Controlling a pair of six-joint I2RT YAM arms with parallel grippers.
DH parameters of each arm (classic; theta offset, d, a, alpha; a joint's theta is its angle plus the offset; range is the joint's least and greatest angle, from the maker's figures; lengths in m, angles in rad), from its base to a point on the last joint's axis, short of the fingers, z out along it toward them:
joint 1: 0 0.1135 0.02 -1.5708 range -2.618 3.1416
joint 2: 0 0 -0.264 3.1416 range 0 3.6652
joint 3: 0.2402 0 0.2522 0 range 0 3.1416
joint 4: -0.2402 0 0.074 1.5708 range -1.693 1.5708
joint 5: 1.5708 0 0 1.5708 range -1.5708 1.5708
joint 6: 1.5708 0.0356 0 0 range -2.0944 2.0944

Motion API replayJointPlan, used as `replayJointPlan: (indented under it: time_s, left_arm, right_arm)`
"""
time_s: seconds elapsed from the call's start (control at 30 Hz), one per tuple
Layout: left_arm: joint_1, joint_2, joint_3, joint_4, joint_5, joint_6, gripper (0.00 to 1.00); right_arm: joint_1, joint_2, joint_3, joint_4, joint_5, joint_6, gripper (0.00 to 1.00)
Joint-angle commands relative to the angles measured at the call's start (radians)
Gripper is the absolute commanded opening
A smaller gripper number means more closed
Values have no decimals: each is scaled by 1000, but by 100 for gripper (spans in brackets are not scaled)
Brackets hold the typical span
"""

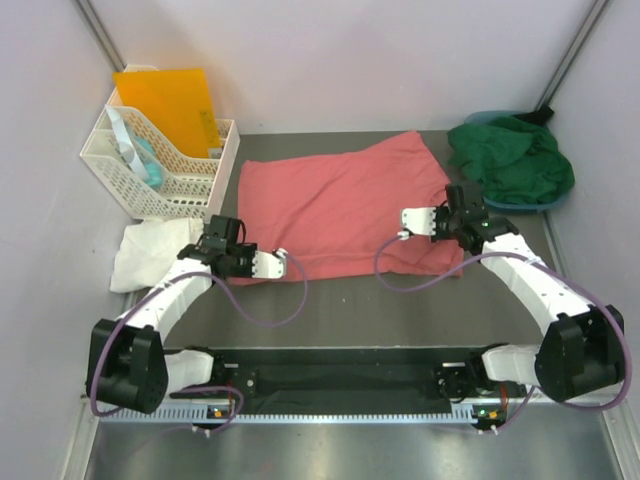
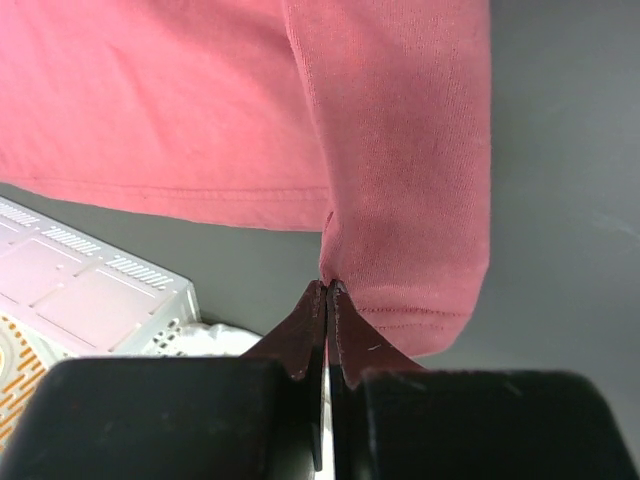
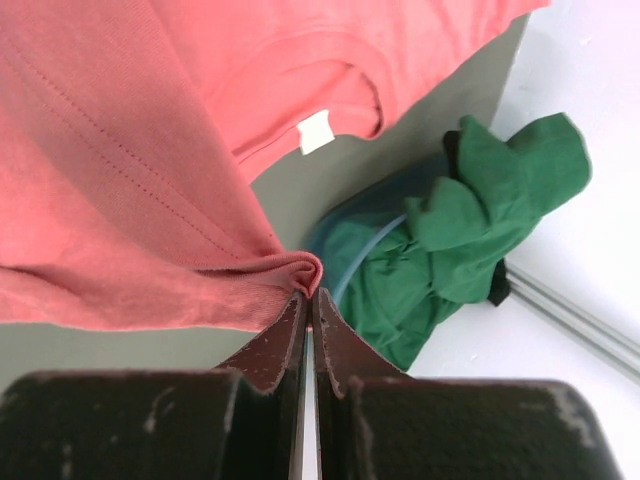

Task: Fold and stack the t-shirts
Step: Fold the flattened tshirt in 1/3 of the way

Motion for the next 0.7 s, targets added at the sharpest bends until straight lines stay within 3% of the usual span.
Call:
replayJointPlan:
  time_s: [0.0, 0.67]
  left_arm:
    - [6, 39, 78, 37, -3, 40, 0]
    - [30, 170, 176, 94, 0, 103, 0]
  right_arm:
    - [-21, 26, 65, 93, -27, -35, 0]
    - [-63, 189, 128, 216, -47, -72, 0]
